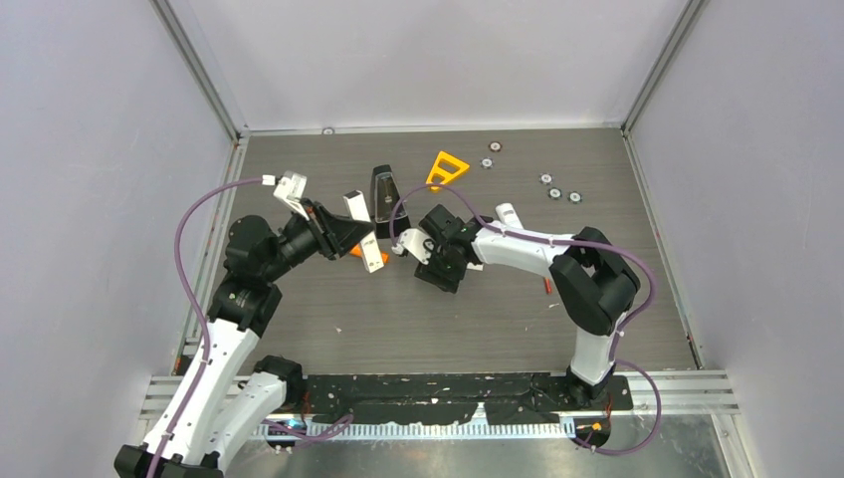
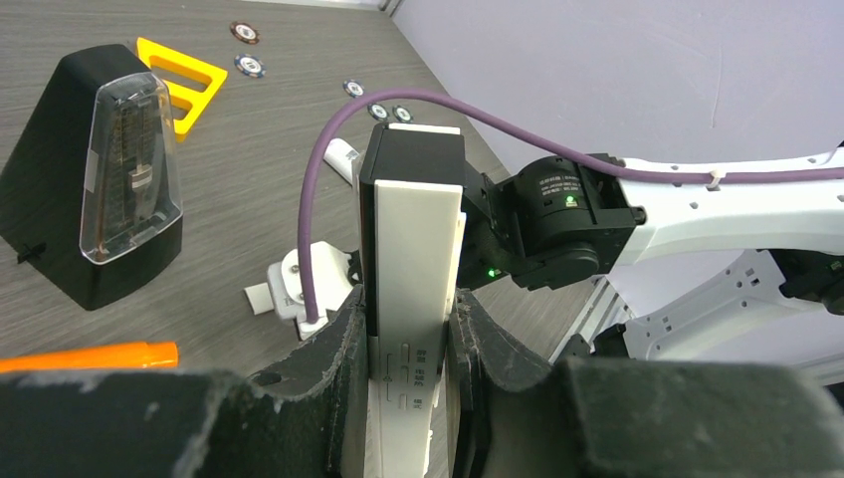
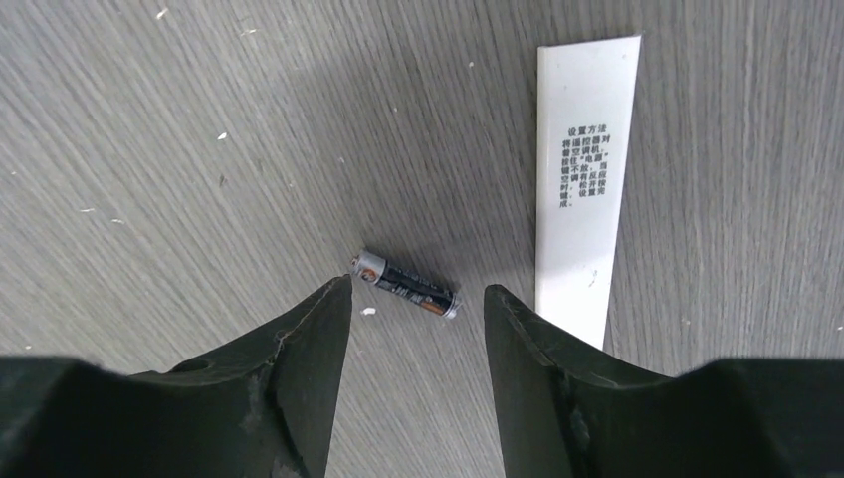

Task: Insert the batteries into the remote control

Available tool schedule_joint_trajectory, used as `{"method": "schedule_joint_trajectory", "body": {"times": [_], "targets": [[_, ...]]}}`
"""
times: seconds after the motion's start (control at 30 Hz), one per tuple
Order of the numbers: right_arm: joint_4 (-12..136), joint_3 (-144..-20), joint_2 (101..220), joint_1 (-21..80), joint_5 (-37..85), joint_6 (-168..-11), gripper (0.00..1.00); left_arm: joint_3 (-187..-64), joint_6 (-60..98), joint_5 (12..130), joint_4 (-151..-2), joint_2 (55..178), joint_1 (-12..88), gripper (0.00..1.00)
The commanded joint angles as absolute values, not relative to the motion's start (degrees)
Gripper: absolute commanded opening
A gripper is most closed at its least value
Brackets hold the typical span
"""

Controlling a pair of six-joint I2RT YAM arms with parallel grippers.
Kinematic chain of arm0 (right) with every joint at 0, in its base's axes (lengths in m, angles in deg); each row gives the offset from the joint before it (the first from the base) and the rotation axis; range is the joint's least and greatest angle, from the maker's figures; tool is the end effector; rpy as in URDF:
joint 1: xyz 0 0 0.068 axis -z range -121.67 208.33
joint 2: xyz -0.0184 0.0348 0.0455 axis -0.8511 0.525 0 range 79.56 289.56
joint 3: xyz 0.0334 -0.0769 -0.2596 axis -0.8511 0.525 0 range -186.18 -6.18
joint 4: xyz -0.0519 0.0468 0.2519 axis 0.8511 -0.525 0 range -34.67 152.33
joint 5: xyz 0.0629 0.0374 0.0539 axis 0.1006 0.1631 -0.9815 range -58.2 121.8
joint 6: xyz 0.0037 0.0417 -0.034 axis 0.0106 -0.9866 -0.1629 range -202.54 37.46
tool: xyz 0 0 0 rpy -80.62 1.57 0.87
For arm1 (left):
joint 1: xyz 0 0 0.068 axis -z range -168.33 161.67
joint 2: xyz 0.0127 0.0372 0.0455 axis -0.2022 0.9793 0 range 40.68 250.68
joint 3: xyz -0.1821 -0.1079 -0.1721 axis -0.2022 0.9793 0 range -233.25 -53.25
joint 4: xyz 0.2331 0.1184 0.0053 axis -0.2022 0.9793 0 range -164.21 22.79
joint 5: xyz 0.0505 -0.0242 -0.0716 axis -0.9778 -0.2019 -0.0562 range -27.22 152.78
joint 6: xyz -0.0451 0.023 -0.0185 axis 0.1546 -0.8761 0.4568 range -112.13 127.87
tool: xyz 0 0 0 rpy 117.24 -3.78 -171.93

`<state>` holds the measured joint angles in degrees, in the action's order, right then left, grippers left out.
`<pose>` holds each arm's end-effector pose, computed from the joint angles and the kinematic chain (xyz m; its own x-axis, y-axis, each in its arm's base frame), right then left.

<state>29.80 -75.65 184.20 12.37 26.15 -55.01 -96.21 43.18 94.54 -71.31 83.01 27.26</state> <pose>0.2498 0.2634 0.1756 -0.2278 -0.8971 -0.3785 -0.9547 0.2823 -0.0946 0.1619 -0.0647 0.3498 -0.4561 -0.3829 -0.8034 0.5779 0.5590 -0.5946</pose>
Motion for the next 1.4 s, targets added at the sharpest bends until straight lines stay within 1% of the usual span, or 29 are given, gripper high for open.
{"method": "schedule_joint_trajectory", "body": {"times": [0.0,0.23,0.4,0.43,0.5,0.63,0.73,0.83,0.93,1.0,1.1,1.2,1.37], "targets": [[32.6,-76.0,185.2,12.0,26.7,-53.5,0.54,-99.2,42.7,96.2,-73.5,82.9,26.5,0.06],[33.0,-76.3,186.8,12.0,27.0,-53.8,0.40,-99.5,43.1,97.1,-73.9,83.3,25.6,0.06],[33.2,-76.8,187.3,12.0,28.3,-55.6,0.25,-99.5,43.5,97.6,-73.9,83.6,25.2,0.06],[33.0,-77.2,187.3,12.0,28.6,-55.9,0.20,-99.4,43.5,97.6,-73.9,83.6,25.2,0.06],[33.1,-77.8,187.3,12.0,29.3,-57.8,0.15,-99.2,43.6,97.6,-73.9,83.6,25.0,0.06],[35.0,-77.9,185.2,12.8,29.8,-63.9,0.09,-98.6,43.8,97.8,-75.6,83.2,24.9,0.05],[36.8,-77.4,182.2,13.8,29.6,-70.7,0.07,-97.3,45.2,97.9,-77.5,82.6,24.8,0.05],[38.3,-77.0,176.8,14.4,29.7,-77.3,0.07,-94.5,48.9,98.2,-83.0,81.9,24.8,0.05],[40.4,-76.6,171.2,14.6,30.4,-82.9,0.06,-90.7,54.2,98.4,-91.9,81.6,24.8,0.05],[42.2,-76.1,164.8,14.6,31.3,-88.3,0.06,-88.0,58.5,98.3,-99.2,81.8,24.8,0.05],[45.7,-75.1,158.3,14.4,33.5,-96.6,0.06,-84.0,65.2,97.3,-111.4,82.7,24.8,0.04],[49.9,-75.3,152.1,13.1,33.5,-99.8,0.06,-82.1,70.5,95.9,-118.5,83.9,24.9,0.02],[52.1,-79.3,149.0,9.3,32.2,-101.0,0.06,-80.8,75.9,94.5,-125.8,86.5,25.2,0.00]]}}
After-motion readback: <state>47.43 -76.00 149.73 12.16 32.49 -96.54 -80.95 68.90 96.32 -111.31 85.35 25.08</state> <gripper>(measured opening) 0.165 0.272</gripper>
